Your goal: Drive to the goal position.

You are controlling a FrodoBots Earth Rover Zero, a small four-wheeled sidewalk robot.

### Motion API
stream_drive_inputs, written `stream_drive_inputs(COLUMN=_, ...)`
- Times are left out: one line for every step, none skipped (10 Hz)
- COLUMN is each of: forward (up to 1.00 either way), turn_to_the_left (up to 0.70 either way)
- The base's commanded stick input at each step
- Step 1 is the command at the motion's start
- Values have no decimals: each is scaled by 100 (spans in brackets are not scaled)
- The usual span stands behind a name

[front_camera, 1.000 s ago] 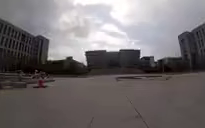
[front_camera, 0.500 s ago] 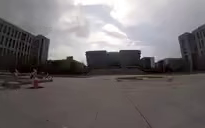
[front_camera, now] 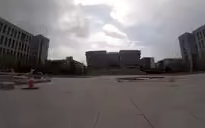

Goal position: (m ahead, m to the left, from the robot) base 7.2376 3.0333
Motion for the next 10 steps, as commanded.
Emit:
stream_drive_inputs(forward=70, turn_to_the_left=0)
stream_drive_inputs(forward=70, turn_to_the_left=0)
stream_drive_inputs(forward=70, turn_to_the_left=0)
stream_drive_inputs(forward=70, turn_to_the_left=0)
stream_drive_inputs(forward=70, turn_to_the_left=0)
stream_drive_inputs(forward=70, turn_to_the_left=0)
stream_drive_inputs(forward=70, turn_to_the_left=0)
stream_drive_inputs(forward=70, turn_to_the_left=0)
stream_drive_inputs(forward=70, turn_to_the_left=0)
stream_drive_inputs(forward=70, turn_to_the_left=0)
